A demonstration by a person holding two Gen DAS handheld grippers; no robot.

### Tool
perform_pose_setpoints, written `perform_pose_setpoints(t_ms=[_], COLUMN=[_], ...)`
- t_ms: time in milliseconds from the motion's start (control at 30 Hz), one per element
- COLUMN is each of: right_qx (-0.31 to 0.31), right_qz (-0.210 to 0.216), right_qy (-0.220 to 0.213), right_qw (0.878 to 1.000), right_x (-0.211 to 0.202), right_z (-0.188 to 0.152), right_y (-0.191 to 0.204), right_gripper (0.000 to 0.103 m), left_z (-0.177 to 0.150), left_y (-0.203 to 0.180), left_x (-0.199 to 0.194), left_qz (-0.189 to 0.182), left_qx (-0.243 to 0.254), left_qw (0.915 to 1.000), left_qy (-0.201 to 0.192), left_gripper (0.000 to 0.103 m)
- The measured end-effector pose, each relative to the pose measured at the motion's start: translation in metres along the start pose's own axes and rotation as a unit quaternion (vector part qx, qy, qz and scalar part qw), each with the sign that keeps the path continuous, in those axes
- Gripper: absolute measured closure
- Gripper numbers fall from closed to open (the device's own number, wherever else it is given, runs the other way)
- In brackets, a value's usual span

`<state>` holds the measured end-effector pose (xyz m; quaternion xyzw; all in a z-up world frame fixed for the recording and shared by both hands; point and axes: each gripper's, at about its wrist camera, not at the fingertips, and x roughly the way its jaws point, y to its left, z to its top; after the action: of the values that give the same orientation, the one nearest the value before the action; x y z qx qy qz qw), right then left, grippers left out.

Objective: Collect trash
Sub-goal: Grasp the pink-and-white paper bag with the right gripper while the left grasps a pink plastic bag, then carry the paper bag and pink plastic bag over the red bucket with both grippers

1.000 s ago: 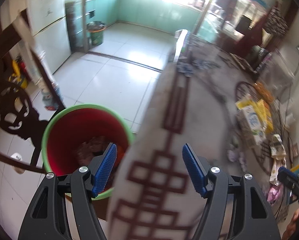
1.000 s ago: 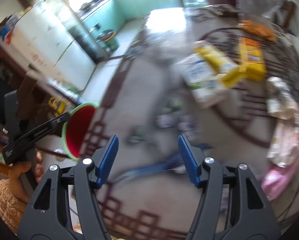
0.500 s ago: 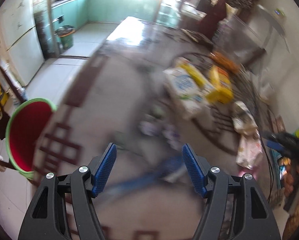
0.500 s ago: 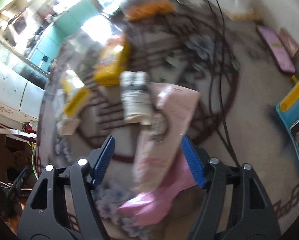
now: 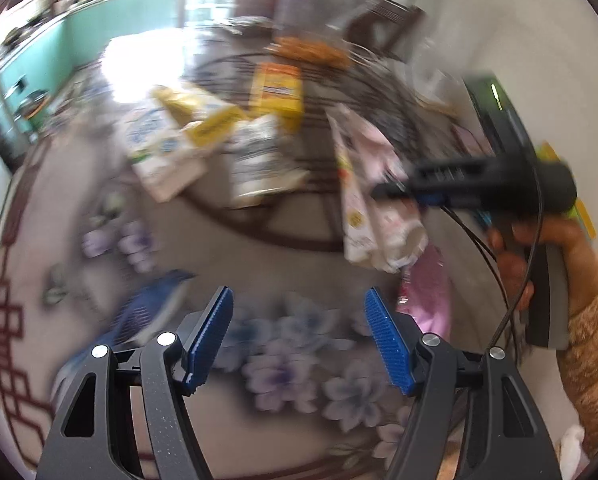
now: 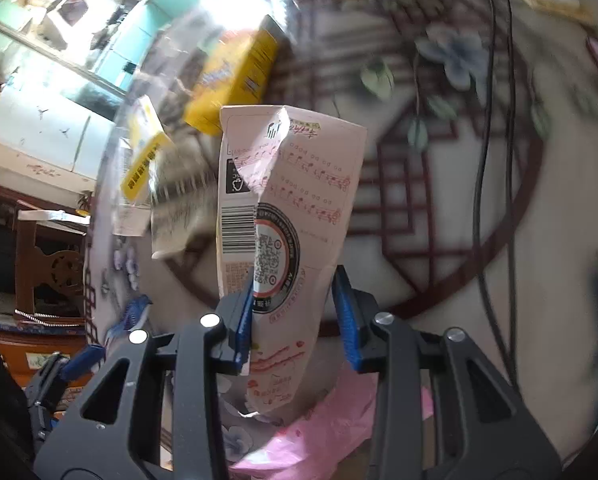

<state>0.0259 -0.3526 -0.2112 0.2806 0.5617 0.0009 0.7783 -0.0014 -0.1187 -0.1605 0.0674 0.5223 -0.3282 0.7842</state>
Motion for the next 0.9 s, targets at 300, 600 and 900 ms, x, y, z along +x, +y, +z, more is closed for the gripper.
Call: perform_pose_setpoints(t_ms=[300, 600, 900], right_qx=[-0.026, 0.013, 0.010], right_qz=[0.034, 0.047, 0.053], right_qy=[-0.064, -0.109, -0.108], right_qw=[0.997, 0.993, 0.993], right_x=[-0.065, -0.102, -0.101], right_z=[-0.005, -0.018, -0.026], right_y=[-0.001, -0.021, -0.013], right_gripper=[0.068, 0.067, 0.067], left_z=[0.003, -0.005, -0.007], left_y=[-0.053, -0.092, -0.088], left_x=[0.040, 0.074, 0.091], left_qz=[-0.075, -0.121, -0.133], left_qx=[0.043, 0.074, 0.049], left_qw=[0.9945, 0.9832, 0.9807], left_qy=[0.059, 0.115, 0.135], left_gripper=[0.035, 0.035, 0.072])
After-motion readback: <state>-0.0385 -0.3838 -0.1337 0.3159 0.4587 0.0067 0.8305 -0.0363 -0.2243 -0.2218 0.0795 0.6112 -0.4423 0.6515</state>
